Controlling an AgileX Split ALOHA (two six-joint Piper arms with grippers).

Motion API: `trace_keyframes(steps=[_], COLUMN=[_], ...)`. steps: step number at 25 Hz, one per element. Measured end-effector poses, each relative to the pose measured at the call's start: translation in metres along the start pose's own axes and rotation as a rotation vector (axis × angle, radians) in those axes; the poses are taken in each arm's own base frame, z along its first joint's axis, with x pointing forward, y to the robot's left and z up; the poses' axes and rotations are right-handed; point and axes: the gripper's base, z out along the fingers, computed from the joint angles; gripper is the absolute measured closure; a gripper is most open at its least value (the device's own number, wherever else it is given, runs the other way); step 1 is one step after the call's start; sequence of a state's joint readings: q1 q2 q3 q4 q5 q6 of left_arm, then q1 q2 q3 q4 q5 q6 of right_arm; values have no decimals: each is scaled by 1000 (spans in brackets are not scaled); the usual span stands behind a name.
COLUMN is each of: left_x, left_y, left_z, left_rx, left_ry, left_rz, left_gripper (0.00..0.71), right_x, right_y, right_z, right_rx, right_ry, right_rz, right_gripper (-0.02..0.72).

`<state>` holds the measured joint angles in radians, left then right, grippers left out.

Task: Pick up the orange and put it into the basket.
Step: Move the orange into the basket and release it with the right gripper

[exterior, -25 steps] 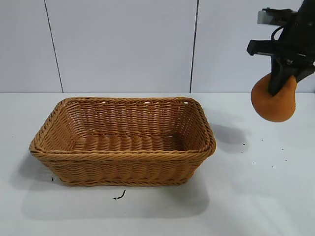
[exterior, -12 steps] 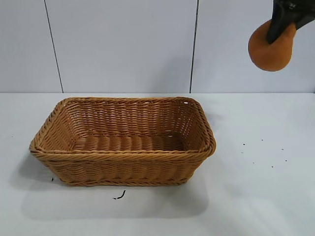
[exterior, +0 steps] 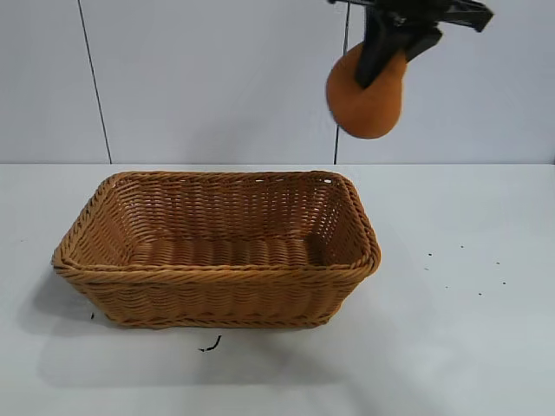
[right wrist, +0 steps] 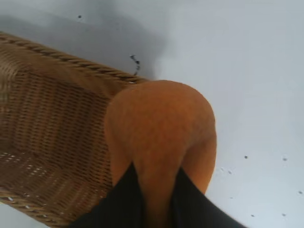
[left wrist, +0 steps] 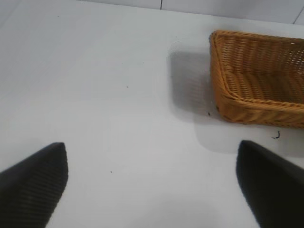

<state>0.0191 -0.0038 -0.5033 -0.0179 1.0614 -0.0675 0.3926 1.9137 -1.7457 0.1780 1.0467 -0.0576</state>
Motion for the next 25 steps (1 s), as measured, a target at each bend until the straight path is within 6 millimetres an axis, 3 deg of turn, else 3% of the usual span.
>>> trace_keyframes(steps=[5,10,20,25], left_x=[0,0,0,0], left_y=[0,0,0,0], left_z=[0,0,0,0], left_rx=[0,0,0,0], left_ry=[0,0,0,0], left_rz=[0,0,0,0], left_gripper=[18,18,18,18], right_x=[3,8,22,27], right_y=[48,79,74,71], right_z=[31,64,131,146], right_rx=[-52,-84,-65,-48], right_ry=[14,25,130,160], right_rz=[-79,-118,-78,-85], right_gripper=[636,636,636,633])
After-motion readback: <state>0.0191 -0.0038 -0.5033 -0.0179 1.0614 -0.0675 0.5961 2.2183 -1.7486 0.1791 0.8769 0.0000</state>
